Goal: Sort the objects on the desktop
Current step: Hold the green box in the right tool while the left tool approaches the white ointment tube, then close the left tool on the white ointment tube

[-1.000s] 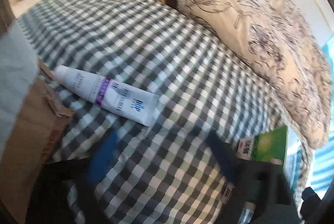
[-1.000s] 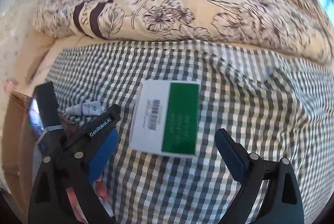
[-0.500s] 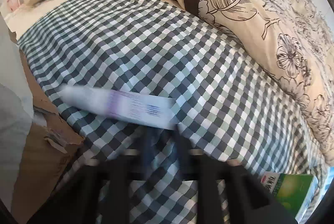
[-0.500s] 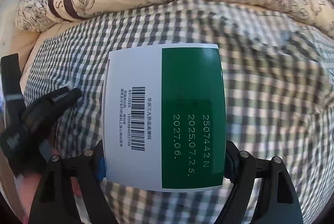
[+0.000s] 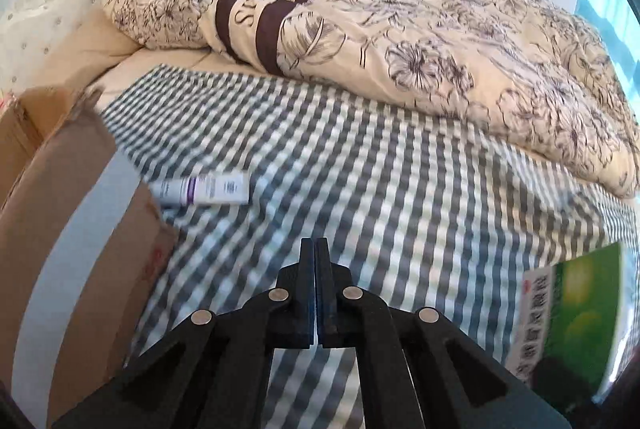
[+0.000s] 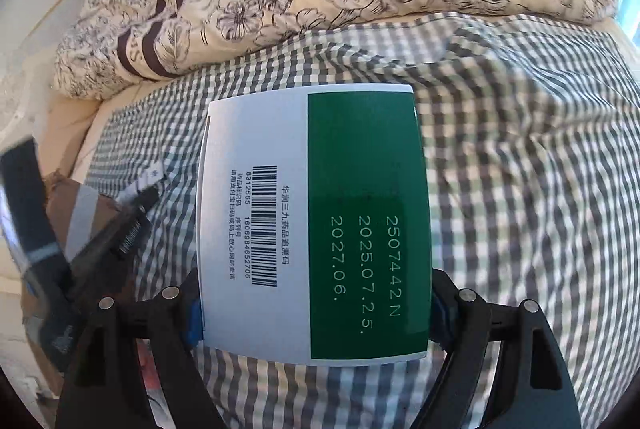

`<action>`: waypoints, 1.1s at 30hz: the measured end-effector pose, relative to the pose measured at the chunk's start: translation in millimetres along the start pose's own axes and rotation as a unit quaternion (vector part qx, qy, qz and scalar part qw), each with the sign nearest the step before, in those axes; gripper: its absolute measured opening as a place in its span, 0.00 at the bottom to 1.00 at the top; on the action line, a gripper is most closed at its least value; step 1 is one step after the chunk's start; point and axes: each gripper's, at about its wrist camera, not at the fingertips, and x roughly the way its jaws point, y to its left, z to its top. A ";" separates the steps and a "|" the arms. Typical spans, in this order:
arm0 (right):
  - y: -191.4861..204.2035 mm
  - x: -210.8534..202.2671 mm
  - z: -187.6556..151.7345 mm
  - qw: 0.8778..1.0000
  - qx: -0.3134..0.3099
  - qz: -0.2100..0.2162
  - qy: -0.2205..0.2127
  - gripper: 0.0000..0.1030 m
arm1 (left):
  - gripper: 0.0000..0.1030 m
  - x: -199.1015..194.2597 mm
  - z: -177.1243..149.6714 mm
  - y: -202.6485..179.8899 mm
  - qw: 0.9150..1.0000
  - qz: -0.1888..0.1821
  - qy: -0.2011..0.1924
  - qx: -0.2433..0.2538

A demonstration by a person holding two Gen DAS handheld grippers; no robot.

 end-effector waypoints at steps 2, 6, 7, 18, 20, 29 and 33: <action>3.2 -3.7 -4.7 1.000 0.003 0.005 -0.002 0.78 | 0.02 -0.8 -5.4 0.9 1.000 0.011 0.007 0.015; -3.2 -15.3 -20.5 1.000 0.010 0.019 -0.006 0.79 | 0.57 11.1 3.2 -2.9 0.993 0.057 0.006 0.104; -5.5 -15.1 -22.9 1.000 0.014 0.022 -0.005 0.79 | 0.71 15.9 4.7 -5.4 0.988 0.068 0.008 0.138; -24.4 -1.3 -28.2 0.998 0.038 0.042 0.015 0.79 | 0.81 76.3 15.3 -10.8 0.898 0.195 0.049 0.390; -26.6 -0.5 -27.1 0.998 0.042 0.046 0.015 0.79 | 0.81 81.2 15.6 -19.5 0.876 0.187 0.087 0.435; -40.9 15.2 -33.2 0.996 0.058 0.064 0.034 0.79 | 0.81 121.5 5.3 -13.9 0.736 0.207 0.217 0.607; -46.3 23.0 -32.3 0.996 0.059 0.060 0.042 0.79 | 0.81 140.5 31.1 -2.9 0.760 0.220 0.239 0.563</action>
